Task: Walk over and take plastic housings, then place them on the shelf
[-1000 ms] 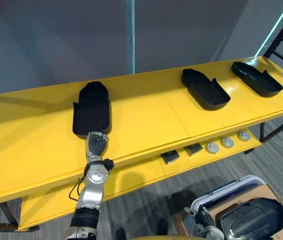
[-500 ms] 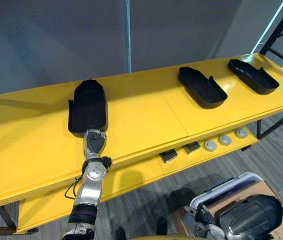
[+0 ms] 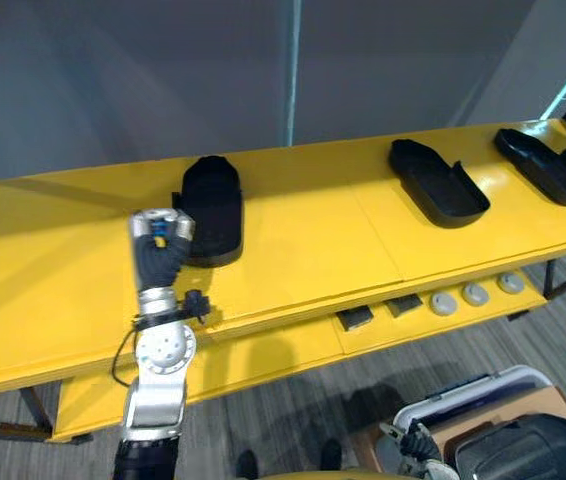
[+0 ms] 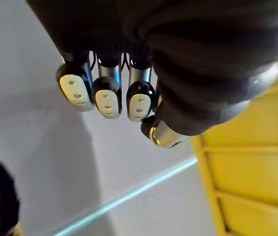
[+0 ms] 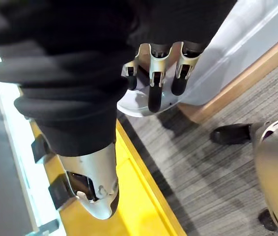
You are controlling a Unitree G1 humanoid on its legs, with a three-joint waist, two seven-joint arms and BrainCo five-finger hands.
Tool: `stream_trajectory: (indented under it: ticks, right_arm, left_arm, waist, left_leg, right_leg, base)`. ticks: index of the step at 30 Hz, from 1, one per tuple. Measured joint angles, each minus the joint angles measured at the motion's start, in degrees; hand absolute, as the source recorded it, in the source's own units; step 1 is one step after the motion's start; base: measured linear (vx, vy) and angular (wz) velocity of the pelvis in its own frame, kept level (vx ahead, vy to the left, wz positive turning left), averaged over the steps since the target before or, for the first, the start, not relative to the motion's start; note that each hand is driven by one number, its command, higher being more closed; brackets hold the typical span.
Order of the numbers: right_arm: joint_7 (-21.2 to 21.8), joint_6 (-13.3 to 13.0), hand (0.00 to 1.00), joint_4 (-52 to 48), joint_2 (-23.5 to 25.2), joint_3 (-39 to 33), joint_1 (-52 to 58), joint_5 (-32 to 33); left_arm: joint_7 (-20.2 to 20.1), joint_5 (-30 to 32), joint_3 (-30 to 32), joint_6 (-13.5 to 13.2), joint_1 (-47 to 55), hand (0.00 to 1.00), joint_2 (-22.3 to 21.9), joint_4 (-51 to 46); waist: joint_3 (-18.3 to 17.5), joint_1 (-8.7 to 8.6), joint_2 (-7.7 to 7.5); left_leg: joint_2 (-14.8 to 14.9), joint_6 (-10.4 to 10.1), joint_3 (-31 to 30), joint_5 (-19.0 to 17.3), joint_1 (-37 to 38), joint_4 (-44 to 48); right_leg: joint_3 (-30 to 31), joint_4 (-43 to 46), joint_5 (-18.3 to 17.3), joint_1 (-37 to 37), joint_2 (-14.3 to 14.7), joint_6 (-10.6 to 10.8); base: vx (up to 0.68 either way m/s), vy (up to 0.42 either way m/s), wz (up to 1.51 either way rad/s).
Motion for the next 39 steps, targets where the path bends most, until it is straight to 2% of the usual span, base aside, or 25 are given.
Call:
stream_trajectory:
  ticks: [2,6,9,11,12,14,17,23,28,33,39]
  right_arm:
    - [-0.69,0.11,0.00,-0.66,0.05,-0.57,1.00,0.01]
    - [-2.04,1.41,0.00,-3.32,0.07,-0.54,3.04,-0.03]
    - [-2.33,2.67,0.00,-6.07,0.18,-0.43,4.29,-0.14]
    - [-1.83,2.72,0.00,-9.40,0.36,1.98,4.51,-0.69]
    - [-1.74,2.62,0.00,-10.22,0.53,2.67,4.33,-0.82]
    - [-0.70,2.33,0.00,-12.53,1.61,4.93,3.91,-0.84]
    - [-0.58,2.26,0.00,-12.76,2.76,5.52,2.31,-0.84]
    - [-0.87,2.05,0.00,-9.32,2.91,3.38,1.43,-0.78]
    - [-1.27,2.07,0.00,-5.11,2.16,2.92,1.23,-0.65]
    - [-2.05,2.05,0.00,-4.87,1.50,1.89,-0.52,-0.81]
    - [-2.63,1.98,0.00,-7.09,0.96,1.93,-2.68,-1.96]
  left_arm:
    - [1.68,-4.16,5.41,-0.21,4.88,1.00,-2.58,-0.34]
    - [2.16,-10.81,9.02,0.09,13.04,1.00,-4.99,1.81]
    - [-0.92,-12.50,9.71,1.36,16.56,1.00,-6.34,11.92]
    - [-3.87,-12.94,9.18,3.56,16.59,1.00,-7.67,24.73]
    - [-4.36,-13.20,9.12,3.99,16.50,0.00,-7.96,27.91]
    - [-6.65,-13.65,5.77,5.49,15.52,0.00,-7.85,40.32]
    - [-8.77,-13.27,2.50,6.58,14.26,0.00,-7.69,51.78]
    - [-8.88,-10.06,0.51,7.54,11.93,0.00,-6.66,63.12]
    - [-8.97,-9.60,-2.35,7.66,9.17,0.00,-5.11,68.44]
    - [-9.71,-8.76,-4.67,7.56,7.67,0.00,-4.25,68.87]
    - [-9.94,-8.86,-6.62,7.37,5.35,0.00,-3.25,66.92]
  waist:
    - [0.26,1.09,0.42]
    - [0.27,2.29,0.49]
    - [0.15,2.63,0.35]
    - [-0.09,2.58,0.21]
    - [-0.14,2.60,0.13]
    - [-0.61,2.59,0.49]
    - [-2.15,2.79,0.62]
    - [-2.14,2.75,1.41]
    - [-2.26,2.56,1.87]
    - [-1.59,2.52,2.58]
    - [1.78,2.62,2.50]
  left_leg:
    - [-0.02,0.37,-0.01,-0.64,1.06,-0.02]
    - [0.06,0.50,0.31,-0.73,1.51,-0.01]
    - [0.28,0.51,1.55,-0.73,1.56,0.05]
    - [0.82,0.53,3.39,-0.76,1.61,0.86]
    - [0.86,0.77,3.46,-0.94,1.59,1.28]
    - [0.86,0.70,3.45,-0.94,1.78,2.23]
    - [0.90,0.59,3.55,-1.03,1.95,2.15]
    - [0.94,0.53,5.09,-1.06,2.83,1.16]
    - [1.01,0.43,5.88,-1.12,3.36,0.47]
    - [0.99,0.28,6.46,-1.48,3.61,0.77]
    - [1.98,0.09,6.47,-7.44,-0.34,12.09]
  right_leg:
    - [-0.38,1.06,-0.93,0.75,-0.31,0.34]
    - [-2.02,3.53,-2.52,0.78,-1.00,0.54]
    - [-3.06,3.72,-2.72,1.02,-1.24,0.63]
    - [-3.03,4.00,-2.82,1.07,-1.28,0.45]
    - [-3.08,4.16,-2.91,1.17,-1.31,0.35]
    - [-3.85,4.65,-3.71,1.95,-1.51,0.53]
    - [-3.90,4.95,-4.11,1.99,-1.53,0.57]
    - [-1.84,4.60,-4.11,1.77,-1.27,0.55]
    - [-0.63,3.80,-3.96,1.71,-0.89,0.59]
    - [0.54,3.47,-3.88,1.69,-0.74,0.64]
    - [1.97,4.41,-3.95,1.41,-0.44,0.63]
  base:
    - [-0.03,0.022,0.15]
    - [-0.01,0.021,0.20]
    - [0.00,0.012,0.09]
    - [0.01,0.001,-0.02]
    - [0.00,0.000,0.00]
    - [0.02,-0.001,0.14]
    - [0.04,0.001,0.04]
    - [0.01,0.007,-0.13]
    - [0.02,-0.001,-0.13]
    - [0.04,0.003,-0.10]
    - [0.03,0.005,-0.12]
